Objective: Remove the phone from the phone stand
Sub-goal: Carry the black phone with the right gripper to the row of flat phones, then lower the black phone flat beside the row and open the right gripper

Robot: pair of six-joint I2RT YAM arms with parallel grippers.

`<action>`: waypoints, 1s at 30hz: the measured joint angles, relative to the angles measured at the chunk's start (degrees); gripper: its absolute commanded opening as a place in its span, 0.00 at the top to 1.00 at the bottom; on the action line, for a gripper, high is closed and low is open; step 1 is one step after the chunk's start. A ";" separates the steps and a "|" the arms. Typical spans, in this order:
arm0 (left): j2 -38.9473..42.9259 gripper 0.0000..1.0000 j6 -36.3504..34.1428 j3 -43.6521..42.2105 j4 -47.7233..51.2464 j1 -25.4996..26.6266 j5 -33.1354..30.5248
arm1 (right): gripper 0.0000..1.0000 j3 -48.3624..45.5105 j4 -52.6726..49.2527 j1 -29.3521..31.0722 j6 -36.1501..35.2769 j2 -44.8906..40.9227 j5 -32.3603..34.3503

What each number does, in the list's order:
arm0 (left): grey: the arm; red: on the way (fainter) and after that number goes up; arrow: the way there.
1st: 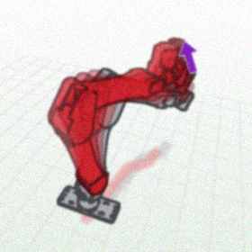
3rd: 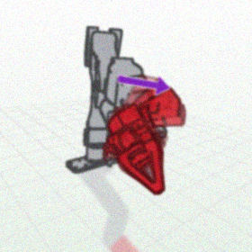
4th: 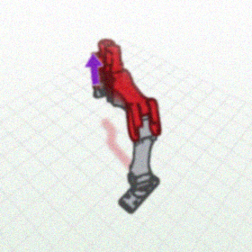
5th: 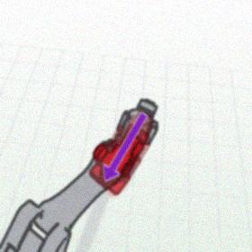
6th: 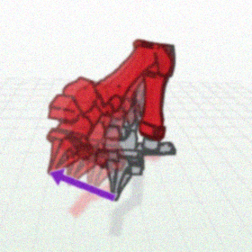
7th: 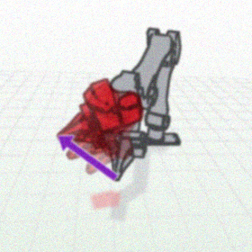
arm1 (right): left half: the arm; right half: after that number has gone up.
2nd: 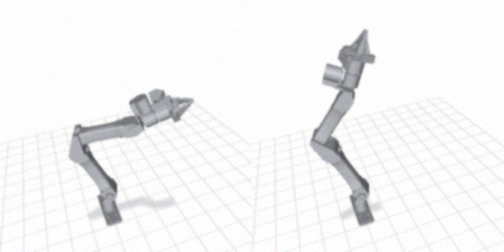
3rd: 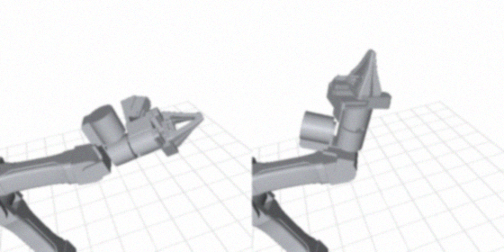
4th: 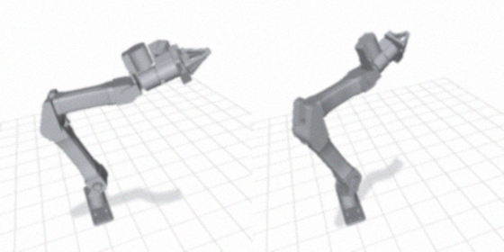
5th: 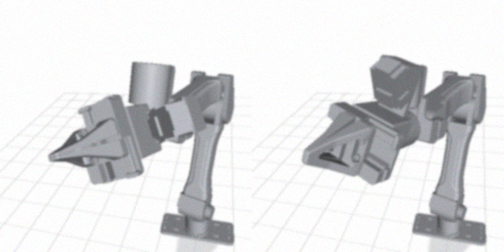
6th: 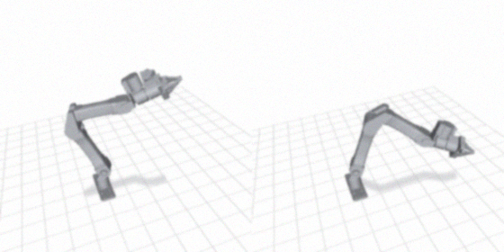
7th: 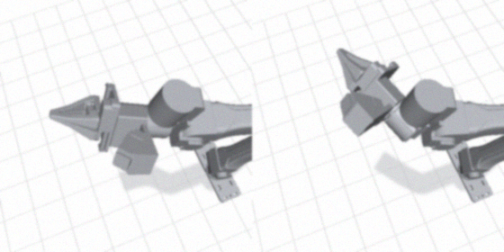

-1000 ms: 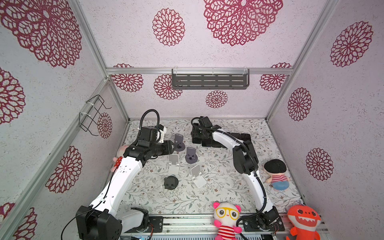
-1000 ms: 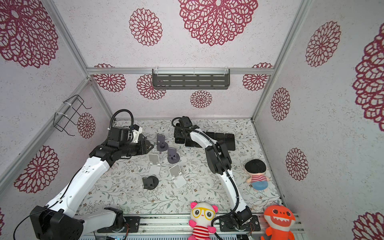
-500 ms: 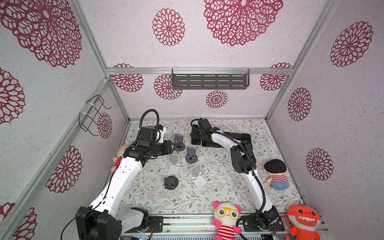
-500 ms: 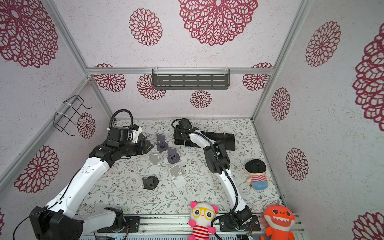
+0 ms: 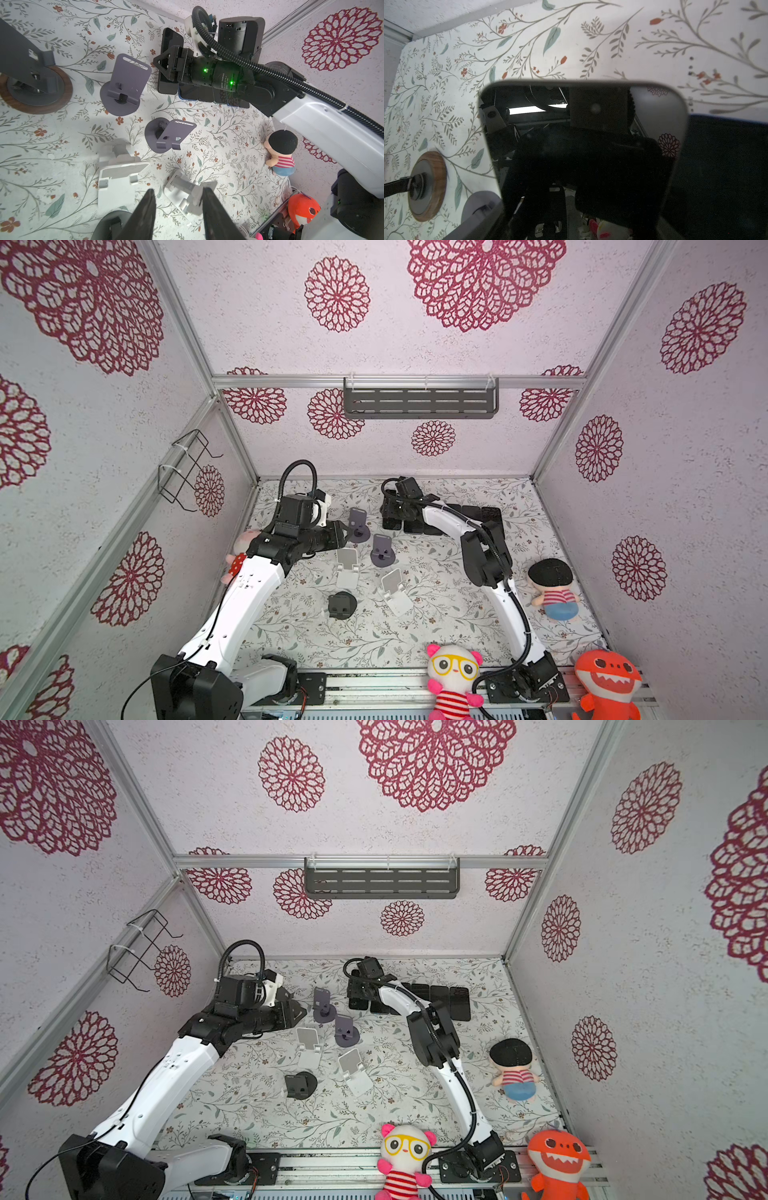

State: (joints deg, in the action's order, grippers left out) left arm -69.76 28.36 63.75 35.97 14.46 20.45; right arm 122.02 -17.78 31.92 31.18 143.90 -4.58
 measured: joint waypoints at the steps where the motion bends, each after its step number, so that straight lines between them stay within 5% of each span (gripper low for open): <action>1: 0.00 0.59 0.00 0.00 -0.11 0.00 -0.04 | 0.38 0.00 0.00 -0.02 0.00 0.00 0.00; 30: -0.02 0.60 0.37 0.00 -1.88 0.00 0.92 | 0.19 -4.52 3.37 -0.07 0.31 -1.62 0.85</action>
State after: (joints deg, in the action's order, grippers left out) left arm -69.78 28.73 63.75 34.09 14.46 21.37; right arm 117.49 -14.41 31.86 31.48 142.28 -3.73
